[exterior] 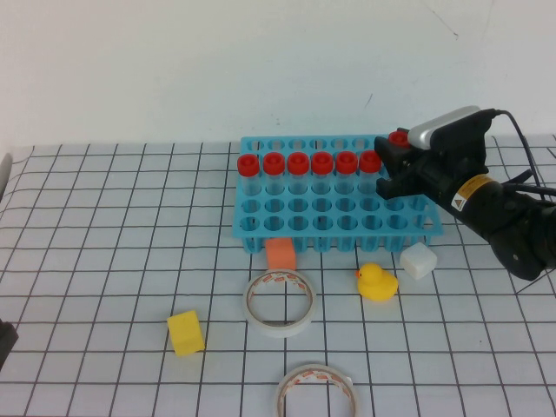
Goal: Place the test tubes
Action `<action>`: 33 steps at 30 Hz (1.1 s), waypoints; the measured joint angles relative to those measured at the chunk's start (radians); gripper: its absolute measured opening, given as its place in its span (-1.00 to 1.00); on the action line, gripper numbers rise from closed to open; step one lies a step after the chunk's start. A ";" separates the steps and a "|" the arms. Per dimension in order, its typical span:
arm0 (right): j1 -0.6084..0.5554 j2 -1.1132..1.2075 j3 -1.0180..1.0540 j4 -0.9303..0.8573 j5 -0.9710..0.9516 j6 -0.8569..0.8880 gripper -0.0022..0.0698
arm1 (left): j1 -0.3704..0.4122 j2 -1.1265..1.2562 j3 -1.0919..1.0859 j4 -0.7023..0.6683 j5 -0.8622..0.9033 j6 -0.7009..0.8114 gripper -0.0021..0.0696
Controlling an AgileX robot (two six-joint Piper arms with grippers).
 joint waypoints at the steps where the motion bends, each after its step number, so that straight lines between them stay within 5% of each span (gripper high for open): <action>1: 0.000 0.000 0.000 0.000 0.000 0.000 -0.03 | 0.000 0.000 0.000 0.000 0.000 0.000 -0.95; 6: 0.000 -0.005 0.000 0.000 0.005 0.000 0.18 | 0.000 0.000 0.000 0.000 0.000 0.000 -0.95; 12: 0.000 -0.117 0.034 -0.006 0.011 0.013 0.16 | 0.000 0.000 0.000 0.000 0.000 0.000 -0.95; 20: 0.000 -0.537 0.284 -0.103 0.009 0.137 -0.80 | 0.000 0.000 0.000 0.000 0.000 0.000 -0.95; 25: 0.000 -0.846 0.464 -0.206 0.107 0.169 -0.91 | 0.000 0.000 0.000 0.000 0.000 0.000 -0.95; 33: 0.000 -1.331 0.619 -0.345 0.569 0.376 -0.93 | 0.000 0.000 0.000 0.000 0.000 0.000 -0.95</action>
